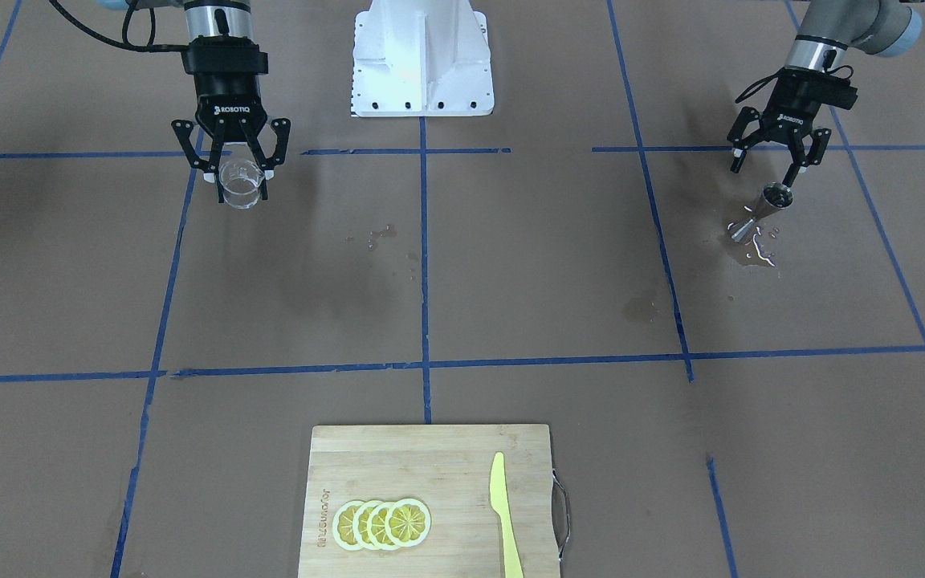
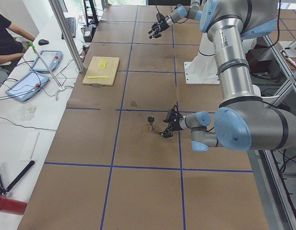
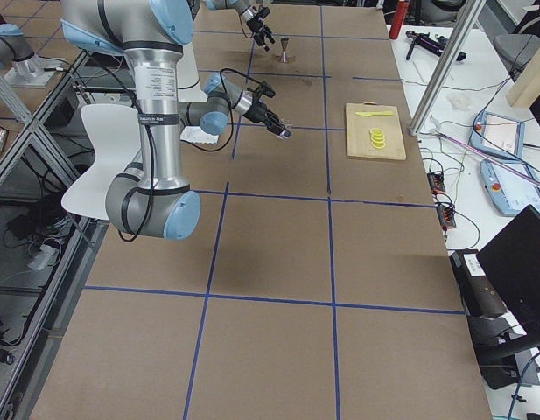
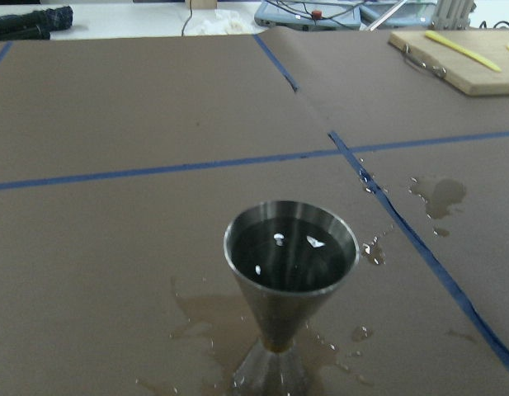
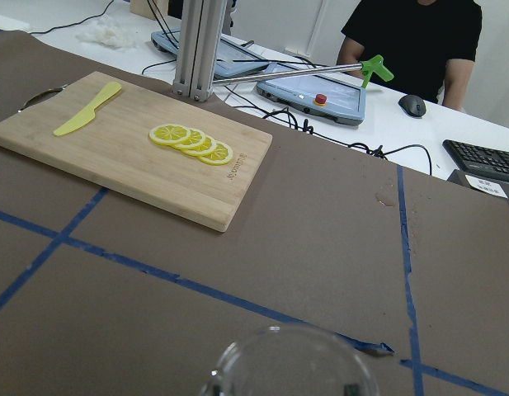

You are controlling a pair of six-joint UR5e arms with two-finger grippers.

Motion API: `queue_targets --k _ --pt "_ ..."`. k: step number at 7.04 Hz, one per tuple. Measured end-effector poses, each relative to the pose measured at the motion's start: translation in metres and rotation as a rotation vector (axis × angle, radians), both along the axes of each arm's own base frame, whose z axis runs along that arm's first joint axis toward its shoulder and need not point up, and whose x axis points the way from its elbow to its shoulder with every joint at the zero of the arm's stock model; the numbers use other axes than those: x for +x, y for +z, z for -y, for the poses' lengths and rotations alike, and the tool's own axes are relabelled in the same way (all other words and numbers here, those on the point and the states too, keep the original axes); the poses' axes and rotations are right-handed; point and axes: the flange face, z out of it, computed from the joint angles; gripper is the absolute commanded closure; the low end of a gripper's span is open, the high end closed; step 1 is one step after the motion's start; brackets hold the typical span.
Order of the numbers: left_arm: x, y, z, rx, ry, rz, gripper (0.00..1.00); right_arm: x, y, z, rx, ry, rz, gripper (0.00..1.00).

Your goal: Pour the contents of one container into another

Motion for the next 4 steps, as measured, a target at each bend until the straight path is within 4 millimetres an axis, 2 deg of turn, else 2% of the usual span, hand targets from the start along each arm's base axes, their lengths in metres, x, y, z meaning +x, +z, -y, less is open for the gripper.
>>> queue_targets --k 2,4 --pt "-0.031 0.016 -0.008 -0.038 0.122 0.078 0.07 -0.004 0.006 0.0 -0.009 0.005 -0.003 0.91" --pt "-0.079 0.034 0.012 0.027 0.203 0.207 0.07 -0.015 0.015 -0.002 -0.038 0.023 0.025 0.91"
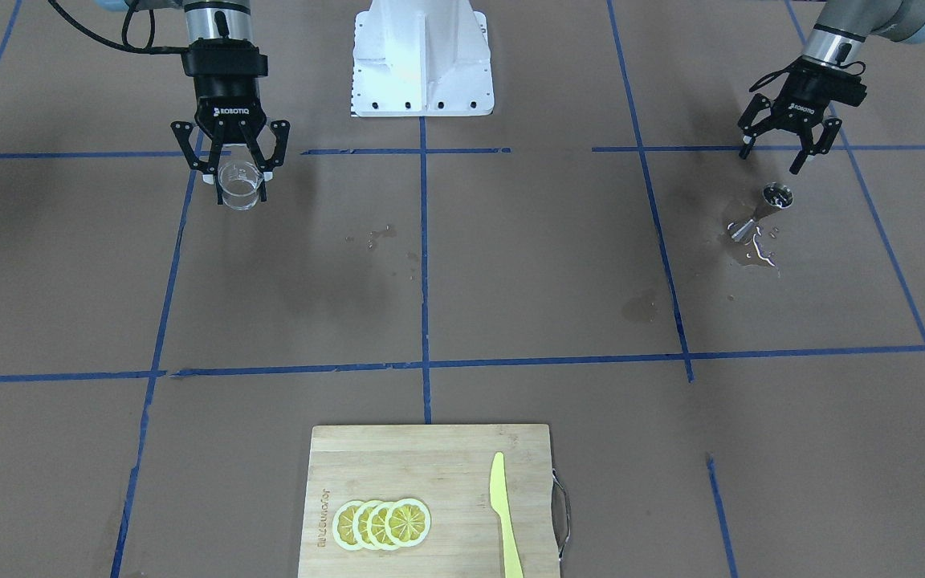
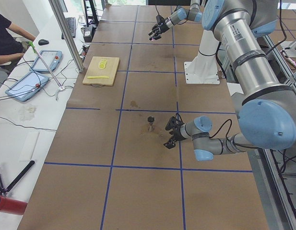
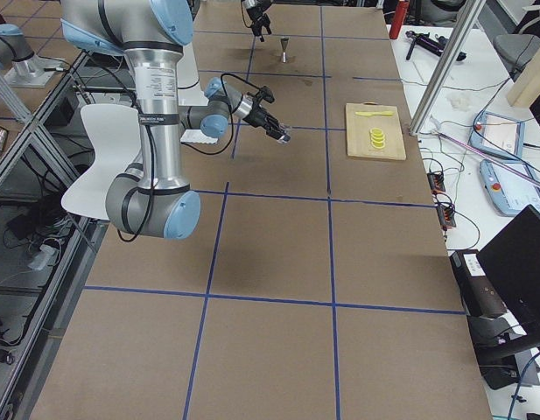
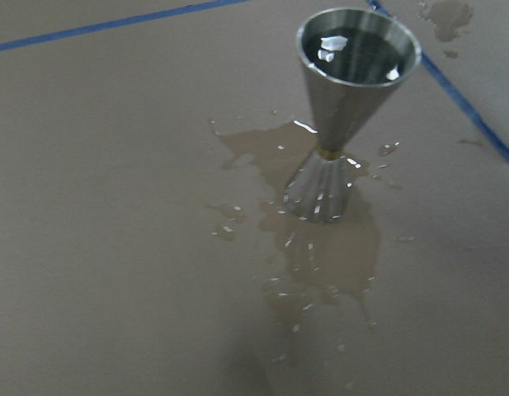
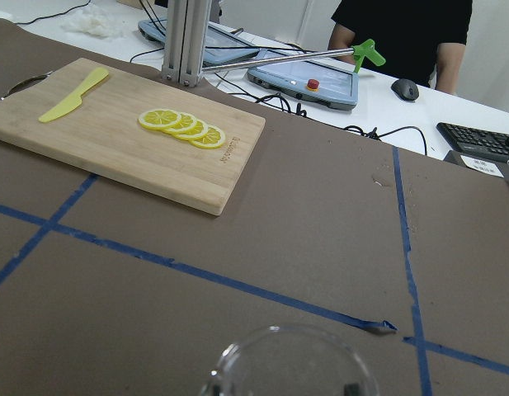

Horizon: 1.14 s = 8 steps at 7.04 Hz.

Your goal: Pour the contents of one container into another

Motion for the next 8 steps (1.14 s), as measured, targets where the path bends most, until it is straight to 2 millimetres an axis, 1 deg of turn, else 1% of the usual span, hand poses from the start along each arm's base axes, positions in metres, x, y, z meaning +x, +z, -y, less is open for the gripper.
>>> queue_targets --k 1,2,3,4,5,6,7,8 --pt "-0.023 0.011 0.013 0.033 0.058 0.038 0.07 -0.004 0.002 -0.003 -0.016 0.009 0.025 0.91" --pt "-0.044 0.024 0.034 0.055 0.094 0.049 0.05 -0.008 0.003 -0.007 -0.024 0.013 0.039 0.91" --pt "-0.064 0.037 0.058 0.045 0.117 0.045 0.05 -0.01 0.005 -0.009 -0.033 0.02 0.053 0.91" --pt "-0.078 0.041 0.084 -0.009 0.121 0.028 0.01 -0.011 0.007 -0.011 -0.042 0.035 0.071 0.91" --pt "-0.087 0.04 0.111 -0.084 0.118 0.009 0.0 -0.012 0.011 -0.015 -0.044 0.056 0.086 0.91" --pt "-0.092 0.032 0.137 -0.164 0.115 -0.011 0.0 -0.015 0.016 -0.019 -0.045 0.079 0.102 0.91" --pt "-0.094 0.018 0.16 -0.234 0.118 -0.032 0.0 -0.016 0.022 -0.022 -0.048 0.098 0.109 0.91" --pt "-0.095 0.003 0.173 -0.288 0.121 -0.044 0.0 -0.016 0.03 -0.022 -0.046 0.111 0.103 0.91"
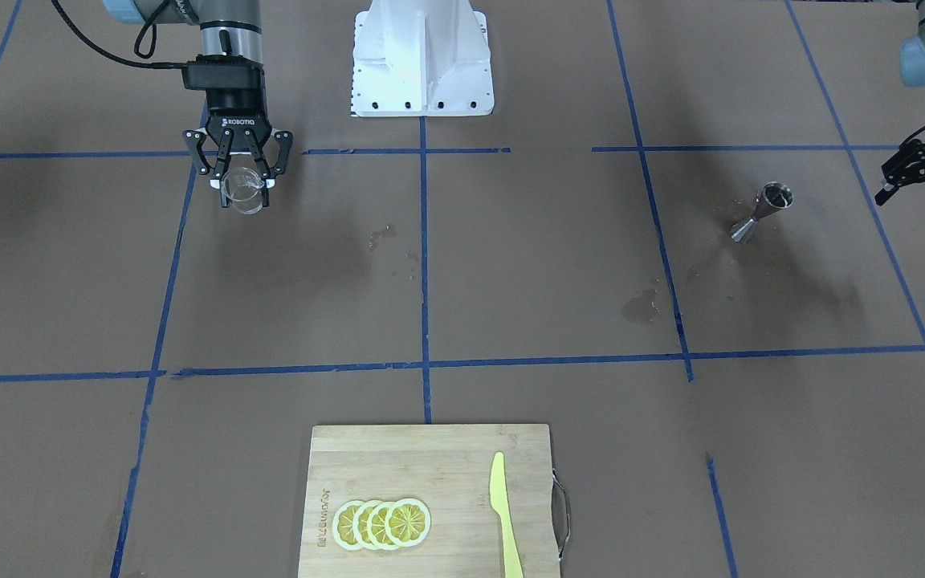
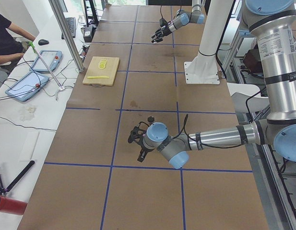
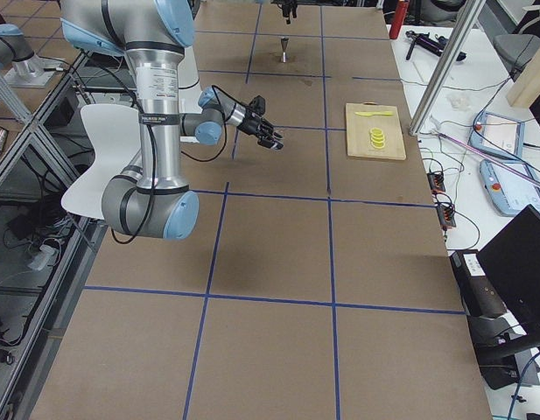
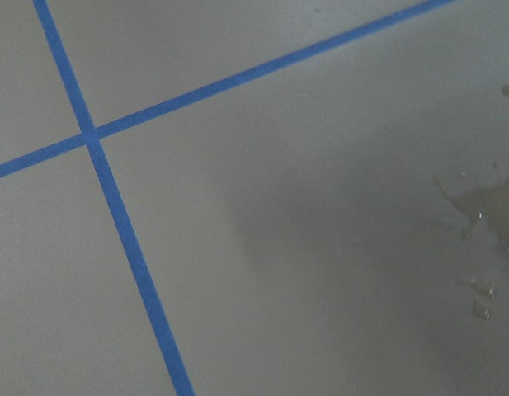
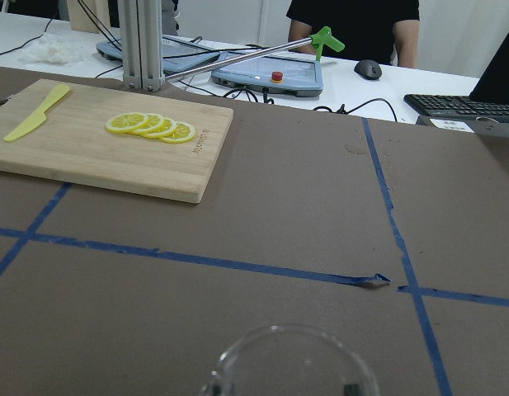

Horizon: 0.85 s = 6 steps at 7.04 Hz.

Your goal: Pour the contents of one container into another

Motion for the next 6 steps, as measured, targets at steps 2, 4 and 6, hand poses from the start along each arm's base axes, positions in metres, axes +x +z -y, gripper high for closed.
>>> queue_targets --k 2,4,6 --pt "-0.003 -0.018 0.01 -0.048 0.023 0.007 0.0 0.002 0.014 0.001 -0.003 0.034 -0.002 0.91" --pt "-0.024 -0.029 0.016 -0.051 0.002 0.023 0.0 0.013 0.045 0.0 -0.03 0.066 -0.01 0.93" --pt "-0.033 -0.037 0.02 -0.039 -0.017 0.025 0.0 0.017 0.114 -0.001 -0.027 0.063 0.049 0.94"
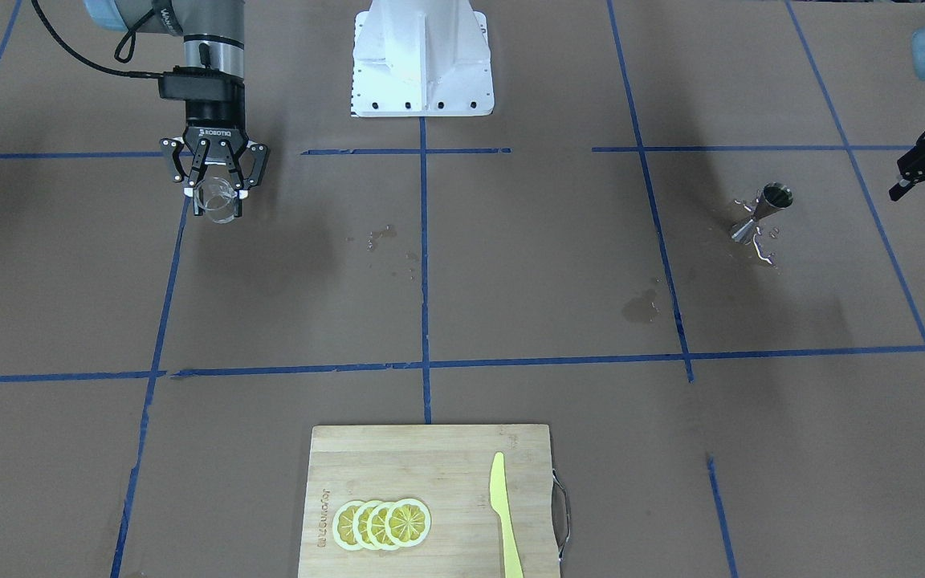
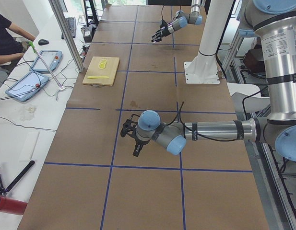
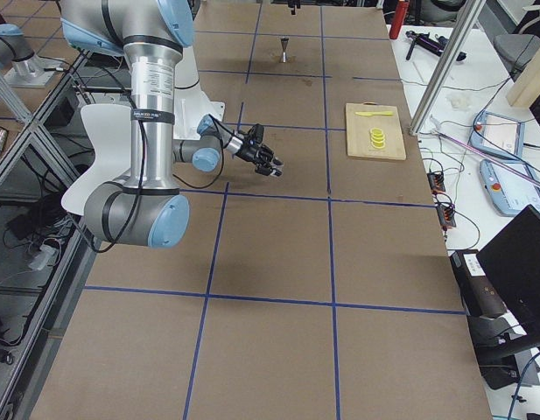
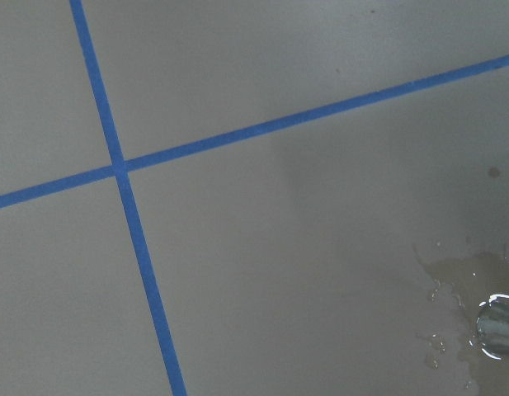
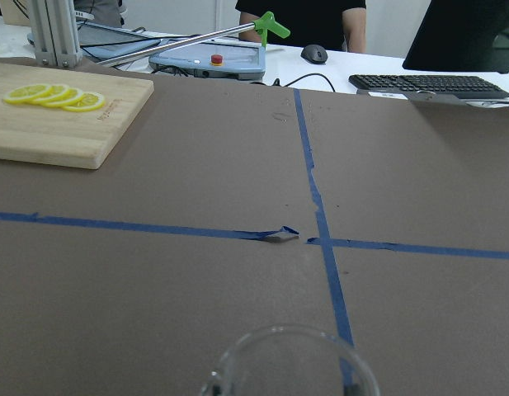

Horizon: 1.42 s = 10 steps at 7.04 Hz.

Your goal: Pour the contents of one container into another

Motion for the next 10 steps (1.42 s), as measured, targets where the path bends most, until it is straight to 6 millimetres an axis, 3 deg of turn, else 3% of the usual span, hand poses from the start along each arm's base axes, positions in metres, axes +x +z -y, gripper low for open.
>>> queue_targets --k 2,3,5,8,10 --pt "0.0 -0.004 0.005 0.006 -0.002 0.0 0.0 0.011 0.045 -0.001 0.043 -0.024 0.029 0.91" --pt "0.0 -0.004 0.006 0.005 -0.004 0.0 0.0 0.016 0.058 -0.001 0.053 -0.024 0.014 0.84" --pt "0.0 -0.005 0.007 0.002 -0.009 -0.001 0.0 0.019 0.071 -0.001 0.06 -0.019 -0.009 0.56" --pt "0.0 -0.008 0.007 0.006 -0.011 -0.003 0.0 0.019 0.078 -0.001 0.06 -0.017 -0.017 0.29" --pt "0.0 -0.008 0.007 0.007 -0.013 -0.002 0.0 0.019 0.079 -0.003 0.059 -0.02 -0.018 0.19"
